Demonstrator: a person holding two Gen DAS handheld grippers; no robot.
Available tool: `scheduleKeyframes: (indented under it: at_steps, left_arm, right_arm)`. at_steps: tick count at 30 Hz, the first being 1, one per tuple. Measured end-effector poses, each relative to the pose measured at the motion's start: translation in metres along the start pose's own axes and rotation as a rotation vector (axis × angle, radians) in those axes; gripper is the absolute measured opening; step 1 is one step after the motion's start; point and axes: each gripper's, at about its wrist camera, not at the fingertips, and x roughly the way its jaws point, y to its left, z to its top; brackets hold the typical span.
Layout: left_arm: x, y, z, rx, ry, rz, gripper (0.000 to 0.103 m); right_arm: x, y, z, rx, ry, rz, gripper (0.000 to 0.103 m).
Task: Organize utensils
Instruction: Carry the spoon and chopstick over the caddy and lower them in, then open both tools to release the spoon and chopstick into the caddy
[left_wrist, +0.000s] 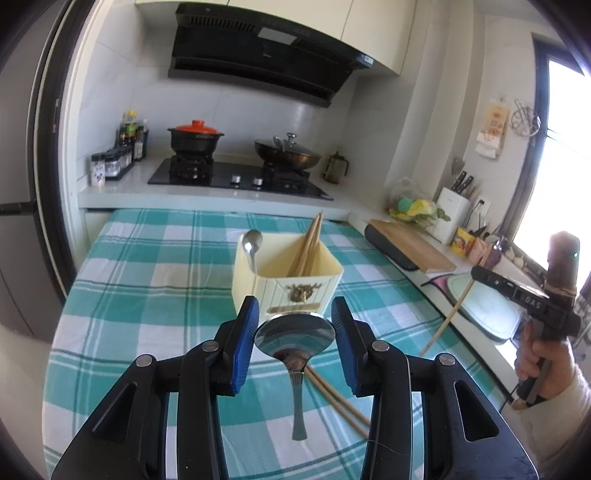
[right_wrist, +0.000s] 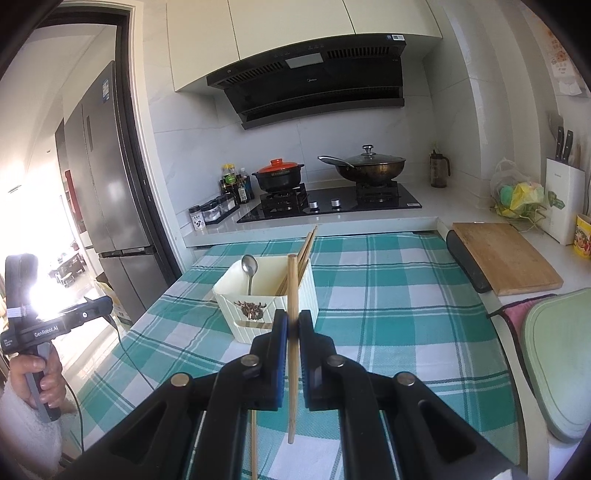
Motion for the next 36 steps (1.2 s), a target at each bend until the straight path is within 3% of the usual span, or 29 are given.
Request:
scheduleKeyframes:
  at_steps: [13,18,22,27,36]
  left_arm:
    - [0.006,-0.003,0.108,0.052,-0.168,0.014,0.041]
    - [0.037,-0.005,0.146,0.053,-0.236,0.030,0.041]
    - [0.076,-0.006,0.157,0.049,-0.259,0.060,0.041]
    - [0.135,0.002,0.145,0.041,-0.174,0.094,0.041]
    - [0.221,0.037,0.091,-0.013,0.098,0.143,0.041]
  right_arm:
    - [0.036,0.022,0.088,-0.123,-0.114,-0.006,0.007]
    - [0.060,0.031,0.124,-0.151,-0.202,-0.006,0.006]
    - [0.090,0.031,0.138,-0.134,-0.237,-0.003,0.006]
    - [0.144,0.014,0.129,-0.068,-0.150,0.030,0.006]
    - [0.250,-0.010,0.076,0.048,0.208,0.094,0.007]
